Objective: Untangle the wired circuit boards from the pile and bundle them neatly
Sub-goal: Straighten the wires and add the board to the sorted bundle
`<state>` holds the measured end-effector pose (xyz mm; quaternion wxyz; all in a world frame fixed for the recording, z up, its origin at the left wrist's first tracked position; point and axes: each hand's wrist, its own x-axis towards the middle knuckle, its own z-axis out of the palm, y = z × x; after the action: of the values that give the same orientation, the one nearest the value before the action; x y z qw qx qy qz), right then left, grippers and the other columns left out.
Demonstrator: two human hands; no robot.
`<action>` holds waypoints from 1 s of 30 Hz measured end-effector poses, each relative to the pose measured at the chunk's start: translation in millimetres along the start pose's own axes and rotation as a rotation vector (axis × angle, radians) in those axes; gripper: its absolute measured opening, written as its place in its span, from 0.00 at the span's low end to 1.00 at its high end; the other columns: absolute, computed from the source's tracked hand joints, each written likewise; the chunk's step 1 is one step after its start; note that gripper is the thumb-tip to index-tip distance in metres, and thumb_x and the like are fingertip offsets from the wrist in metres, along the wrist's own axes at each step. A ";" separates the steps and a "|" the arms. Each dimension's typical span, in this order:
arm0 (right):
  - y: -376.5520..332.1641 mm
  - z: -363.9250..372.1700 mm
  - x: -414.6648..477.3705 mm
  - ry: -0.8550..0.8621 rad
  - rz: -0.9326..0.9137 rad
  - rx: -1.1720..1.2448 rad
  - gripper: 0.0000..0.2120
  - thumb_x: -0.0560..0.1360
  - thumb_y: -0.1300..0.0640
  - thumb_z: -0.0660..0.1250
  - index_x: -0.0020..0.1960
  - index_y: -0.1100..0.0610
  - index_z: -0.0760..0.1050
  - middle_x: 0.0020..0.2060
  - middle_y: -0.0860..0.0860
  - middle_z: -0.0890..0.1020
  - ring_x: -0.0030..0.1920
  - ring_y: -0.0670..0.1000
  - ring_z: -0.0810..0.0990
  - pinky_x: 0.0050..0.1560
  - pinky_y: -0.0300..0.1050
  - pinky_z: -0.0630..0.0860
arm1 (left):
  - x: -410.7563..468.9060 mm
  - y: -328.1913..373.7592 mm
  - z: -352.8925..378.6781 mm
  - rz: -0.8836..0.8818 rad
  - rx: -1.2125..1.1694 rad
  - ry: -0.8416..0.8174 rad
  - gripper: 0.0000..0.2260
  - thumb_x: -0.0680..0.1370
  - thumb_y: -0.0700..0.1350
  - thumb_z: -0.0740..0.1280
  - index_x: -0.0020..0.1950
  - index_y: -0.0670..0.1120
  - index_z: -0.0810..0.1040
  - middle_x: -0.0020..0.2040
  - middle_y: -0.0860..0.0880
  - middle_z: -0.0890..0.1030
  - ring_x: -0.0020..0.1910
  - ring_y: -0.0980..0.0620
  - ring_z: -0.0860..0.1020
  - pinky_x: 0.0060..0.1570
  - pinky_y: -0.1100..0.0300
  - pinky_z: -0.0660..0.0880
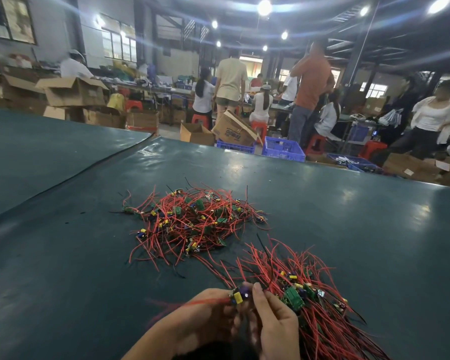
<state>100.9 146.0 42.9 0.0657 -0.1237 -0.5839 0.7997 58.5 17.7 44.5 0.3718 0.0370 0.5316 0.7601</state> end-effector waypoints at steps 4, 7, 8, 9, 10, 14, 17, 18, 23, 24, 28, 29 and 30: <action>0.3 -0.4 1.0 0.049 -0.057 0.003 0.10 0.68 0.51 0.68 0.40 0.55 0.87 0.34 0.61 0.84 0.35 0.59 0.80 0.43 0.50 0.79 | -0.7 -7.2 2.4 0.178 0.057 -0.075 0.07 0.72 0.43 0.73 0.49 0.44 0.83 0.38 0.47 0.81 0.37 0.52 0.80 0.39 0.61 0.75; 0.5 1.8 -1.4 0.030 -0.104 -0.016 0.09 0.71 0.54 0.68 0.39 0.53 0.87 0.27 0.57 0.81 0.28 0.51 0.78 0.34 0.43 0.77 | 2.2 -10.1 4.6 0.333 0.150 -0.025 0.14 0.73 0.44 0.72 0.56 0.40 0.80 0.44 0.45 0.82 0.45 0.49 0.80 0.48 0.59 0.74; 1.3 3.3 -2.6 0.025 -0.115 -0.021 0.09 0.72 0.56 0.68 0.39 0.53 0.87 0.24 0.55 0.79 0.25 0.49 0.76 0.29 0.40 0.75 | 2.8 -11.3 5.7 0.373 0.183 0.007 0.12 0.74 0.46 0.71 0.53 0.40 0.81 0.42 0.46 0.82 0.43 0.51 0.79 0.46 0.60 0.74; 2.7 4.2 -3.1 0.021 -0.132 -0.037 0.09 0.73 0.57 0.68 0.38 0.52 0.87 0.23 0.54 0.79 0.24 0.48 0.76 0.28 0.39 0.74 | 3.6 -11.8 6.4 0.402 0.207 0.045 0.10 0.75 0.47 0.70 0.49 0.42 0.82 0.38 0.47 0.81 0.39 0.52 0.79 0.42 0.61 0.73; 3.8 5.5 -3.0 0.018 -0.151 -0.054 0.09 0.72 0.57 0.68 0.38 0.52 0.87 0.26 0.54 0.81 0.26 0.48 0.79 0.29 0.37 0.76 | 4.1 -11.7 6.6 0.425 0.223 0.084 0.10 0.75 0.49 0.68 0.44 0.44 0.83 0.35 0.48 0.80 0.35 0.53 0.77 0.39 0.62 0.73; 8.7 3.6 2.9 0.057 -0.199 -0.073 0.10 0.74 0.59 0.69 0.38 0.50 0.87 0.35 0.55 0.86 0.38 0.49 0.85 0.37 0.35 0.79 | 4.5 -9.2 3.0 0.476 0.262 0.186 0.15 0.74 0.53 0.70 0.32 0.45 0.81 0.29 0.46 0.78 0.29 0.53 0.75 0.33 0.64 0.71; 10.7 0.2 5.9 0.106 -0.201 -0.071 0.07 0.71 0.52 0.69 0.40 0.49 0.86 0.36 0.53 0.86 0.41 0.49 0.86 0.42 0.41 0.80 | 3.6 -6.8 1.3 0.475 0.259 0.203 0.15 0.71 0.52 0.70 0.31 0.42 0.79 0.29 0.45 0.77 0.28 0.53 0.73 0.32 0.64 0.70; 10.2 -1.3 6.5 0.125 -0.205 -0.069 0.08 0.71 0.51 0.69 0.41 0.49 0.86 0.34 0.51 0.86 0.38 0.48 0.85 0.41 0.42 0.79 | 3.1 -6.1 1.7 0.480 0.258 0.203 0.15 0.71 0.52 0.70 0.31 0.42 0.80 0.29 0.44 0.77 0.28 0.52 0.74 0.32 0.64 0.71; 1.7 -7.6 8.5 0.237 -0.247 0.005 0.08 0.74 0.55 0.68 0.41 0.50 0.86 0.17 0.45 0.63 0.19 0.44 0.56 0.22 0.33 0.57 | 0.3 2.7 1.4 0.505 0.196 0.232 0.16 0.71 0.49 0.71 0.25 0.44 0.78 0.31 0.43 0.81 0.24 0.52 0.75 0.28 0.62 0.72; -0.9 -8.4 8.4 0.247 -0.246 0.056 0.08 0.73 0.55 0.69 0.41 0.52 0.86 0.17 0.45 0.61 0.19 0.44 0.55 0.22 0.33 0.56 | 0.0 3.6 -0.1 0.513 0.189 0.232 0.17 0.72 0.48 0.71 0.24 0.44 0.76 0.31 0.43 0.80 0.23 0.52 0.74 0.28 0.63 0.71; -9.2 -13.1 9.2 0.292 -0.224 0.248 0.10 0.68 0.55 0.70 0.41 0.61 0.85 0.19 0.48 0.66 0.18 0.43 0.56 0.19 0.32 0.56 | -4.3 8.9 -4.6 0.532 0.199 0.259 0.17 0.71 0.47 0.69 0.25 0.41 0.72 0.29 0.43 0.79 0.22 0.52 0.73 0.27 0.64 0.70; -10.6 -14.2 9.4 0.300 -0.226 0.287 0.11 0.68 0.55 0.70 0.40 0.63 0.84 0.21 0.49 0.69 0.18 0.43 0.57 0.19 0.32 0.56 | -4.5 9.4 -5.7 0.535 0.178 0.269 0.17 0.72 0.46 0.70 0.25 0.41 0.73 0.29 0.43 0.78 0.22 0.52 0.72 0.26 0.64 0.70; -12.8 -14.1 8.9 0.305 -0.226 0.319 0.11 0.68 0.55 0.70 0.40 0.64 0.83 0.23 0.50 0.72 0.18 0.43 0.58 0.19 0.32 0.57 | -4.6 9.5 -6.7 0.534 0.142 0.282 0.17 0.73 0.44 0.70 0.25 0.41 0.75 0.28 0.43 0.78 0.22 0.52 0.72 0.25 0.65 0.69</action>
<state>95.6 165.1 49.9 0.2609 -0.1648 -0.4439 0.8413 53.8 8.2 51.2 0.0778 0.0953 0.6012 0.7896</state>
